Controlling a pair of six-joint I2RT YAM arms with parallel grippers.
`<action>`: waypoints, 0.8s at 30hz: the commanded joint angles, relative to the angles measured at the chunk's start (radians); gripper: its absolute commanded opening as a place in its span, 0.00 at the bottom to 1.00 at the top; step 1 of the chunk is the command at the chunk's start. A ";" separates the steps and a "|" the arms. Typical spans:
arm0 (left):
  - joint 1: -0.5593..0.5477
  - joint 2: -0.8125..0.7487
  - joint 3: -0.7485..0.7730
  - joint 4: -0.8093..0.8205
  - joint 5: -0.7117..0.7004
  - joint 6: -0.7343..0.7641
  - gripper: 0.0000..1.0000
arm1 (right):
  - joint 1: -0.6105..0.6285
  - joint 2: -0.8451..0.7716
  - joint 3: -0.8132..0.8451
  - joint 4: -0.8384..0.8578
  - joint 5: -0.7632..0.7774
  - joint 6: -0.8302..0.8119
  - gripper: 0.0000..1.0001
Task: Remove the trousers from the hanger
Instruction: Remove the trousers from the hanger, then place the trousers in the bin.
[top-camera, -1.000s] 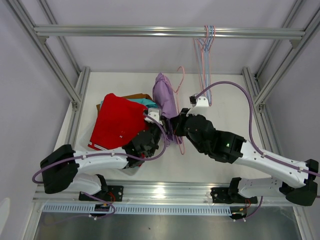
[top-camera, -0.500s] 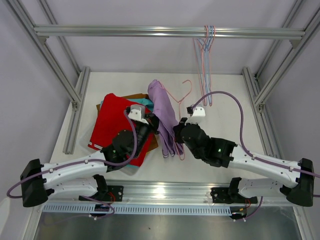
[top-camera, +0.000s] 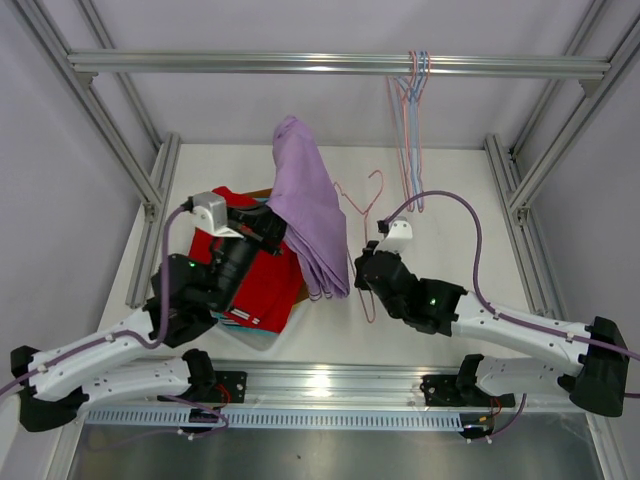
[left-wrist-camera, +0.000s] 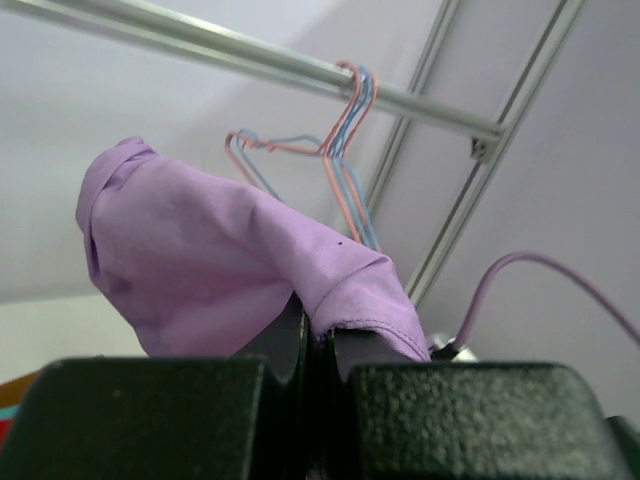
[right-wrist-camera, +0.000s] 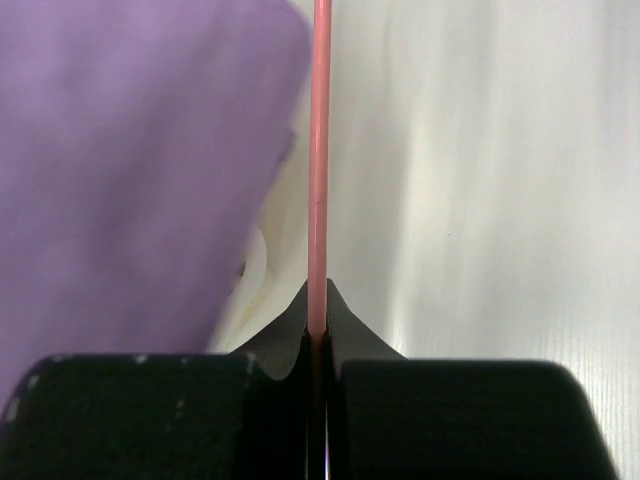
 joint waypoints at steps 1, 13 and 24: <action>-0.003 -0.084 0.101 0.015 0.087 0.028 0.01 | -0.016 -0.001 -0.018 0.052 0.018 0.034 0.00; -0.003 -0.311 0.156 -0.127 0.231 0.054 0.01 | -0.047 -0.013 -0.069 0.055 0.005 0.039 0.00; -0.003 -0.512 0.165 -0.226 0.225 0.100 0.01 | -0.070 -0.003 -0.101 0.064 -0.011 0.040 0.00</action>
